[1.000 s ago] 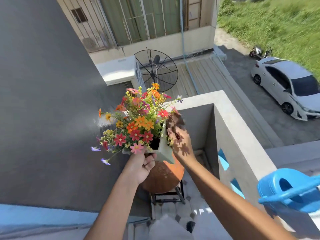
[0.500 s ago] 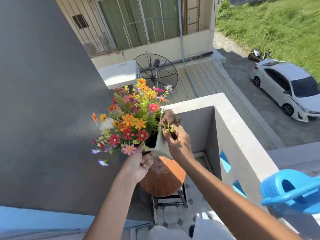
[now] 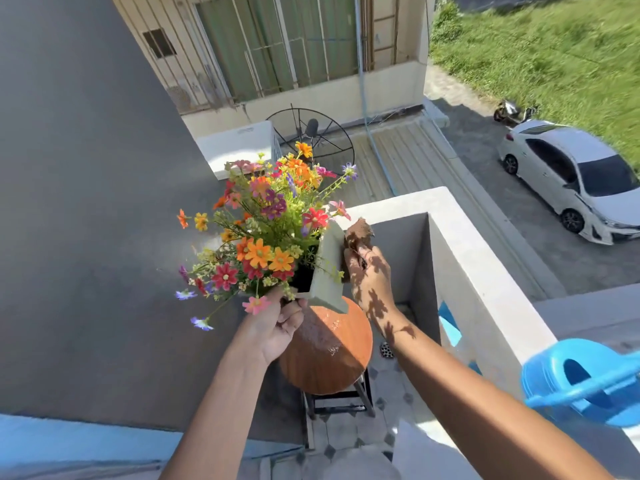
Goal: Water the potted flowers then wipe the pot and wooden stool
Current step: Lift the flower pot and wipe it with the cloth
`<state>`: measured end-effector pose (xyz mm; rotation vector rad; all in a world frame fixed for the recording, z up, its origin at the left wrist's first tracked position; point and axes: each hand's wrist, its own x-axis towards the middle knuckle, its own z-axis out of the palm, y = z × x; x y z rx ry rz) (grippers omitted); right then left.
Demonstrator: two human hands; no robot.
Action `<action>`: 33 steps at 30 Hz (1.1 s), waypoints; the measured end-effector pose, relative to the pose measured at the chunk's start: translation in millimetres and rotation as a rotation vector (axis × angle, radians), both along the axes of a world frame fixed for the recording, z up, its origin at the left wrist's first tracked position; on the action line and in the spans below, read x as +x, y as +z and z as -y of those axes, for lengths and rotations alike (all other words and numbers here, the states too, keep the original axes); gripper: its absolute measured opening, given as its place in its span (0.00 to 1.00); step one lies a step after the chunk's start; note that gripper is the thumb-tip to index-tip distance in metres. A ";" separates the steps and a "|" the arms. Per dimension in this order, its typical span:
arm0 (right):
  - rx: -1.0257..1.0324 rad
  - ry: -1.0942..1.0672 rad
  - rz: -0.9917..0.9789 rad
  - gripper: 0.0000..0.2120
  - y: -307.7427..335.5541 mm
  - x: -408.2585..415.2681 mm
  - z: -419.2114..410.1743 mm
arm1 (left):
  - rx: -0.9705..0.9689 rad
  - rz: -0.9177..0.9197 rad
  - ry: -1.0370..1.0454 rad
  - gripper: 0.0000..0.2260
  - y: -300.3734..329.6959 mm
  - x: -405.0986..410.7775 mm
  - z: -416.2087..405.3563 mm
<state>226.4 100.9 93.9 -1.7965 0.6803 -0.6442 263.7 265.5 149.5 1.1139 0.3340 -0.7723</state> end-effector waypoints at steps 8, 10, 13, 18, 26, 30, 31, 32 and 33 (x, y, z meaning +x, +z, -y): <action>-0.047 0.099 0.147 0.13 39.5 22.5 16.9 | 0.065 0.023 -0.065 0.09 -6.3 4.9 3.3; 0.008 0.134 0.165 0.11 44.4 24.9 16.9 | 0.063 0.030 -0.038 0.11 -4.5 4.3 3.9; -0.006 0.173 0.134 0.11 46.5 15.5 6.9 | 0.073 0.047 -0.010 0.12 -0.8 5.2 7.2; -0.116 0.266 0.100 0.13 24.1 -23.8 -25.2 | 0.045 0.026 0.063 0.14 2.2 11.9 13.6; -0.157 0.176 0.034 0.07 -11.6 -63.5 -38.0 | -0.056 -0.051 0.088 0.12 6.3 1.8 16.3; -0.034 0.131 0.013 0.11 3.5 -50.5 -24.4 | -0.103 -0.072 0.050 0.11 3.0 -2.4 16.0; -0.027 0.112 0.016 0.09 8.5 -46.4 -21.3 | -0.087 -0.062 0.041 0.11 2.6 -3.4 15.9; -0.021 0.110 0.029 0.08 11.8 -41.2 -18.0 | -0.062 -0.042 0.032 0.11 3.7 -5.7 16.3; -0.036 0.109 0.033 0.09 18.5 -38.2 -17.3 | -0.034 -0.019 0.025 0.12 4.2 -8.0 16.5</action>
